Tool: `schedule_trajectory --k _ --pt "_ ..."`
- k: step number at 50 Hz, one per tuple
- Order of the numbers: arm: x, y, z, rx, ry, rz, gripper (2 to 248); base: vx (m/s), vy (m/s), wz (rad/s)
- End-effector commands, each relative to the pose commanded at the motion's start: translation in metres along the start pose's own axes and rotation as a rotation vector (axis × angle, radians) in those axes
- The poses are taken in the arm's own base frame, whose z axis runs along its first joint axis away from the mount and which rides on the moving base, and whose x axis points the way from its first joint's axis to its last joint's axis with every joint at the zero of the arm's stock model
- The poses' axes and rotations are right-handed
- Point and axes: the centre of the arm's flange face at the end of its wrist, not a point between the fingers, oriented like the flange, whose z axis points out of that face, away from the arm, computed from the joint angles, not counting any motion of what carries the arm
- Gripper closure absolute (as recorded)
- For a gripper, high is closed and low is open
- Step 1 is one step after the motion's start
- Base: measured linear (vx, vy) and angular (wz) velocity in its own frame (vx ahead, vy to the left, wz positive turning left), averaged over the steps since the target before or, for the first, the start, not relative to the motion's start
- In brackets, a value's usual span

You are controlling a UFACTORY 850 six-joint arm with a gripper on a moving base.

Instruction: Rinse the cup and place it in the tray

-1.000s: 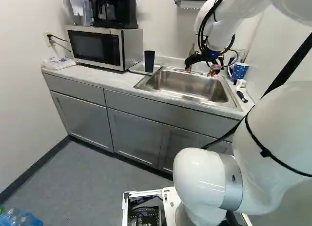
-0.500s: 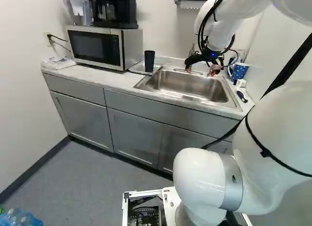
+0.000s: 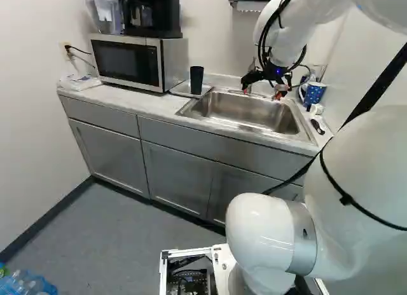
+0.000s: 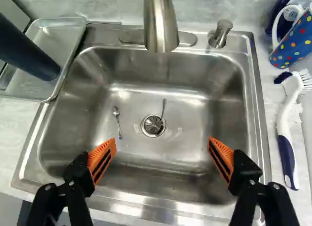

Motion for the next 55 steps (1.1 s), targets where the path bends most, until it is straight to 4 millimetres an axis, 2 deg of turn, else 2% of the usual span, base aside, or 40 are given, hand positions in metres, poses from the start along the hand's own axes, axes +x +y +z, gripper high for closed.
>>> schedule_trajectory --k 21,55 --pt "0.0 0.0 0.0 0.0 0.0 0.0 3 -0.035 0.092 0.005" --pt "0.0 0.0 0.0 0.0 0.0 0.0 3 -0.101 0.134 0.001"
